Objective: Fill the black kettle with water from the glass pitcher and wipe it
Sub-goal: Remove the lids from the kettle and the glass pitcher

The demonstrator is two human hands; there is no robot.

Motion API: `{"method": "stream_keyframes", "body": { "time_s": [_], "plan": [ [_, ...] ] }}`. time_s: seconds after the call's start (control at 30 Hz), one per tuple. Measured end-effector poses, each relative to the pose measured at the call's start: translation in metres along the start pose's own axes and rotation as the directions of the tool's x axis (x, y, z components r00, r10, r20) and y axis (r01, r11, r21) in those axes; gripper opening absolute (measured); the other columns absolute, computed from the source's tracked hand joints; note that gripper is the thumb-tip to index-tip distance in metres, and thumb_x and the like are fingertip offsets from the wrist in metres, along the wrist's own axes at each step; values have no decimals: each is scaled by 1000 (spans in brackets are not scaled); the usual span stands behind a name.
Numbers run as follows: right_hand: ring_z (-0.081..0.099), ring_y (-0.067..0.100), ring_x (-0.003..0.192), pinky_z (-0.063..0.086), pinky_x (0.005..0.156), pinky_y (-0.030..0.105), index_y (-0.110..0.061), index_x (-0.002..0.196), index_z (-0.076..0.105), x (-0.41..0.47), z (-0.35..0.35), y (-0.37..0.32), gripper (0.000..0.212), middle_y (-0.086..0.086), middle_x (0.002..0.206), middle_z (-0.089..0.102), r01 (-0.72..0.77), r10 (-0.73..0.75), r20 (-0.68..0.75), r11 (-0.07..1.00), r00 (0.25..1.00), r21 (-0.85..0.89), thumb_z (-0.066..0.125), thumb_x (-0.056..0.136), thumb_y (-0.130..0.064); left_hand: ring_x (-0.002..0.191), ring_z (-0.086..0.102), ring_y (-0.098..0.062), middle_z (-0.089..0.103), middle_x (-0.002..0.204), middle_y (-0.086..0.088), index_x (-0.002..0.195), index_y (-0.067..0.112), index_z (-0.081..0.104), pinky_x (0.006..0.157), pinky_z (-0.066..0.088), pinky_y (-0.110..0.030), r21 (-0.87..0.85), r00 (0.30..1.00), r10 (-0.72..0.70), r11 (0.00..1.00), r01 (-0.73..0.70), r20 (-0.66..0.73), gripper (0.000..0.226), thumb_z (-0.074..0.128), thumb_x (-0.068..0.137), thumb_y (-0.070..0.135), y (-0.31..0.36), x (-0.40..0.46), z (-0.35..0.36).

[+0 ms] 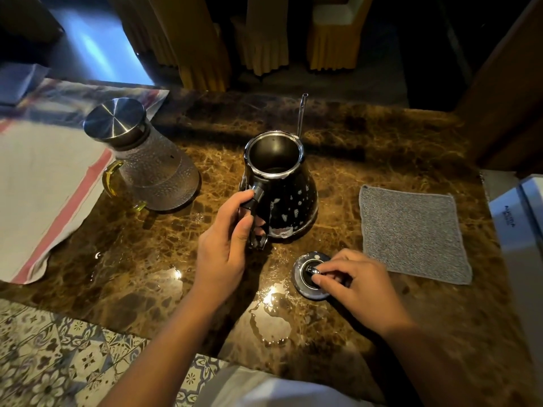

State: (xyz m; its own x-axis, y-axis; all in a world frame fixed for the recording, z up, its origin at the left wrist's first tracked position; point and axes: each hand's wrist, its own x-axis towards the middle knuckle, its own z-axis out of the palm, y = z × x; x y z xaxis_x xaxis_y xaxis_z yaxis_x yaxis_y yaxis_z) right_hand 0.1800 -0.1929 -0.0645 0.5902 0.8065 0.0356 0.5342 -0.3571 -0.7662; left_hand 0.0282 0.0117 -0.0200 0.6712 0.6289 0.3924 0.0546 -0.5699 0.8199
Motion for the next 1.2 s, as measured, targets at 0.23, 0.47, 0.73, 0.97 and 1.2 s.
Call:
{"method": "stream_keyframes", "body": {
  "time_s": [0.23,0.47,0.73,0.97,1.2],
  "plan": [
    [67,10,78,50,70,16,-34,99,83,2,-7,-8,13,-13,83,70,-37,36,17,998,999,43,82,86,-33,107,71,-5,71,116,10,147,27,47,90,59,-27,12,1000,-23,1000,23,-16,41,49,107,18,2,-1,-3],
    [68,1,92,49,78,8,-32,104,78,33,-48,-56,14,-20,94,73,103,-89,-136,989,987,102,71,92,-31,116,66,2,69,127,7,138,19,60,96,55,-19,85,999,34,996,-31,-32,41,65,97,19,12,6,-19],
    [64,4,96,48,80,13,-24,113,76,111,-73,-134,17,-8,110,69,372,-379,-204,925,903,-75,72,97,-27,111,67,-3,69,119,8,138,15,61,98,53,-21,248,976,49,969,5,-214,45,70,94,17,10,25,-84],
    [62,14,113,51,93,35,-29,139,62,189,-28,-209,48,-5,138,59,491,-487,83,831,869,-261,68,95,-49,123,57,-21,63,134,-5,139,18,61,104,46,-35,489,925,17,852,184,-379,43,68,98,29,-37,39,-162],
    [34,31,153,40,118,49,-31,159,37,254,65,-274,81,7,170,27,539,-456,292,758,841,-367,68,91,-63,115,55,16,55,141,18,150,33,47,99,45,-10,217,927,-227,930,297,-298,52,61,100,38,-73,61,-179]
  ]
}}
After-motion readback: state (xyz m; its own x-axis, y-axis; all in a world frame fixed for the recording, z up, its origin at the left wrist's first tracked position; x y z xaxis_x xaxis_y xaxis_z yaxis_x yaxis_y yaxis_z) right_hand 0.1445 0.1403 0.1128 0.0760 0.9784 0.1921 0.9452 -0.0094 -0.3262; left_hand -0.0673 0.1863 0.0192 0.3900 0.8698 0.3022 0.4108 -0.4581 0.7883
